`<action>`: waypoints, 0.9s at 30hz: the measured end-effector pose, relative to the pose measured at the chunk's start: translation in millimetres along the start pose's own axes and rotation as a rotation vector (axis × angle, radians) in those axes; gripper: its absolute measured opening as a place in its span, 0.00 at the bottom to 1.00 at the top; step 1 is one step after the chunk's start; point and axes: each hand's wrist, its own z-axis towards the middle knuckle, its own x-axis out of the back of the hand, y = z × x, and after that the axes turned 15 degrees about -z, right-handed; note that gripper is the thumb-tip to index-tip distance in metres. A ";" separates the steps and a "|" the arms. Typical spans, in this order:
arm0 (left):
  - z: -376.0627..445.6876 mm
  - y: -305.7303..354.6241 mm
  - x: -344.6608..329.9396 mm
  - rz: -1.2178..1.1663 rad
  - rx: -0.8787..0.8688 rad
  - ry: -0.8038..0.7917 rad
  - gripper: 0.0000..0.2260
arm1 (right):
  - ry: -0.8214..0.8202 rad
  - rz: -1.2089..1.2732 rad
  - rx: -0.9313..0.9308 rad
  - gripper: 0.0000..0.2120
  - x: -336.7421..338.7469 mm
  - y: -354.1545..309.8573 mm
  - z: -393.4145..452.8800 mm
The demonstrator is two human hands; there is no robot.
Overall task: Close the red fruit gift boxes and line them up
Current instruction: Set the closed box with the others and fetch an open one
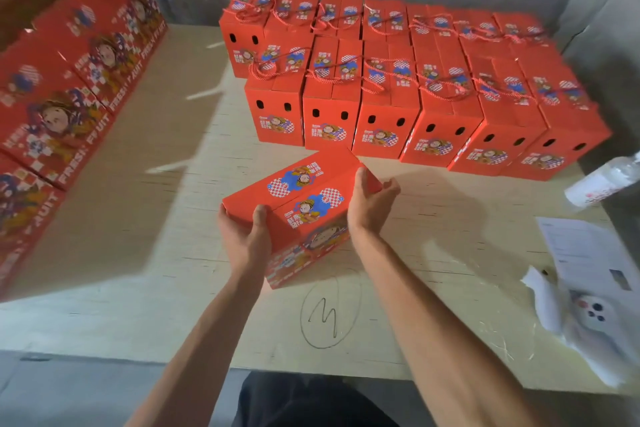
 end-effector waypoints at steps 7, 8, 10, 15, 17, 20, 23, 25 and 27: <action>-11.9 -3.4 -0.6 -0.181 0.004 0.032 0.20 | -0.131 -0.110 -0.030 0.38 -18.8 11.6 -29.0; -13.3 -3.6 -0.7 -0.200 0.017 0.042 0.21 | -0.161 -0.144 -0.020 0.40 -18.1 11.3 -33.1; -14.2 -3.2 2.4 -0.194 0.046 0.069 0.23 | -0.206 -0.139 0.041 0.42 -17.5 16.8 -47.6; 11.8 8.0 29.3 0.332 0.016 -0.014 0.31 | -0.255 -0.119 0.034 0.38 -9.7 25.1 -53.4; 21.8 19.7 33.5 0.433 0.072 -0.111 0.30 | -0.312 -0.138 0.064 0.35 -9.2 19.5 -40.0; 28.6 31.0 30.3 0.674 0.098 -0.286 0.29 | -0.417 -0.191 0.144 0.24 -6.8 3.9 -16.2; 28.6 30.5 26.5 0.647 0.287 -0.371 0.27 | -0.380 -0.282 0.207 0.18 1.9 -5.6 -6.3; 32.1 31.1 22.6 0.421 0.483 -0.459 0.27 | -0.333 -0.339 0.144 0.25 5.5 -1.2 -11.4; 39.9 39.7 16.4 0.215 0.680 -0.638 0.23 | -0.322 -0.348 0.049 0.29 7.3 3.7 -23.6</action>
